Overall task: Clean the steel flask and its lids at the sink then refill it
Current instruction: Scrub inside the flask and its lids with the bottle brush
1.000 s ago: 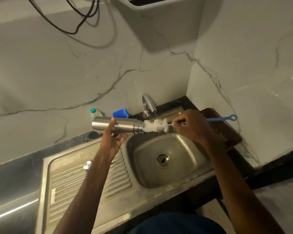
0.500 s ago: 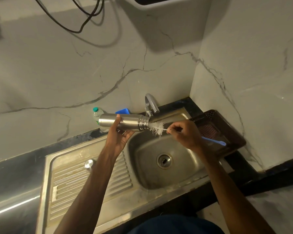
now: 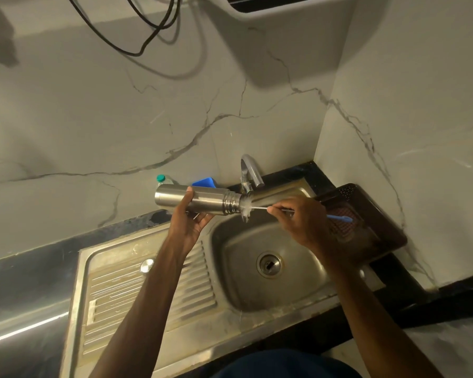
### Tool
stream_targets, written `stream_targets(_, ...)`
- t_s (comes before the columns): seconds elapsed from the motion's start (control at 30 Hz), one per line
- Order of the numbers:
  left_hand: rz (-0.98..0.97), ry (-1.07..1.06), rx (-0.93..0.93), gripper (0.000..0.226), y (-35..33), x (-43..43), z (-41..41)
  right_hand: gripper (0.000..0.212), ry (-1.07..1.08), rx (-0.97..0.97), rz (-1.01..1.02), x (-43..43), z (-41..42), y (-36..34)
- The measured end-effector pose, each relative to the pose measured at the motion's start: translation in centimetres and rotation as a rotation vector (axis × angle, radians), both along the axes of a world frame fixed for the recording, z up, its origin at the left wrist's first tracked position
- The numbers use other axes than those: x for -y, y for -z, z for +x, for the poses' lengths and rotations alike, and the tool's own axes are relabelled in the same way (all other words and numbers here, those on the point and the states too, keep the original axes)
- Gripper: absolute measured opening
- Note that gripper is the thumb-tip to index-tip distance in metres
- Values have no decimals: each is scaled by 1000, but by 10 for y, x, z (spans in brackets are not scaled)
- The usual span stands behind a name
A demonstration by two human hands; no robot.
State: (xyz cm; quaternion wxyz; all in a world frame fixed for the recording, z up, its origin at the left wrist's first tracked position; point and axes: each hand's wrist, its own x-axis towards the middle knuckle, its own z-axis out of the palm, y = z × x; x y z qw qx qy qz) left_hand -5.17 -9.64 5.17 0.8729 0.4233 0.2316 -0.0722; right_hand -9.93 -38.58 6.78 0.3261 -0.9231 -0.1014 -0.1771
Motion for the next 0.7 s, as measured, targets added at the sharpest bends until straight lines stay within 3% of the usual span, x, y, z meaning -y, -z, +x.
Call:
stream_targets(0.1,37,54,23,70,0,4,-1,33,-41,-5,-15,-13,0,4)
stream_targets(0.27,60,46,45,68,-3,-6,5,21,-3,-59,68,14,-2,2)
stream_targets(0.53,74,106,44,73,-5,19,2,27,-43,-81,31,-15,6,11)
stream_targets(0.7,41,44,45,66,-5,4,7,26,-14,-125,72,9,3,7)
